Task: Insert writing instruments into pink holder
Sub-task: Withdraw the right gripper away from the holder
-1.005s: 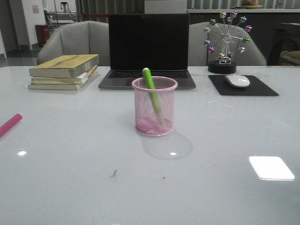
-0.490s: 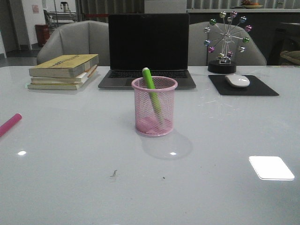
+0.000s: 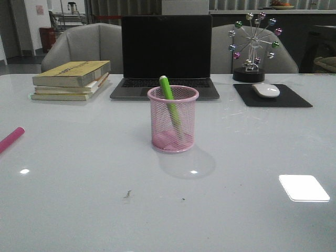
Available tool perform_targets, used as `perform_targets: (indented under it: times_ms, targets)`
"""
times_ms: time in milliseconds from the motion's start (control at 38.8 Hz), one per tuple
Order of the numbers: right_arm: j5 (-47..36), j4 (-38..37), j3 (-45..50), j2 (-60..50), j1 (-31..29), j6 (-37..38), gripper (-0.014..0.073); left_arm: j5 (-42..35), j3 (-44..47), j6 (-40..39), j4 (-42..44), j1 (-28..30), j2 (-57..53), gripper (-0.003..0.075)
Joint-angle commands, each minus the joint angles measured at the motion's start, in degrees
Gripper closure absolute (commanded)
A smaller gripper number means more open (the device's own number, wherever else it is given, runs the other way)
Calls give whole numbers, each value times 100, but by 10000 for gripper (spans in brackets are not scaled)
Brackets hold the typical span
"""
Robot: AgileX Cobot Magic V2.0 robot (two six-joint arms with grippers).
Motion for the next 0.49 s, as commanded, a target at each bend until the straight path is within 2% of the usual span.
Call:
perform_targets:
  times_ms: [0,309,464]
  targets:
    - [-441,-83,-161,0,-37,-9,257,124,-601,-27,-11,14,478,325]
    - [-441,-83,-161,0,-37,-9,257,1079,-1369,-27,-184,14,2120,325]
    - [-441,-83,-161,0,-37,-9,257,1227,-1442,-27,-194,14,2726,325]
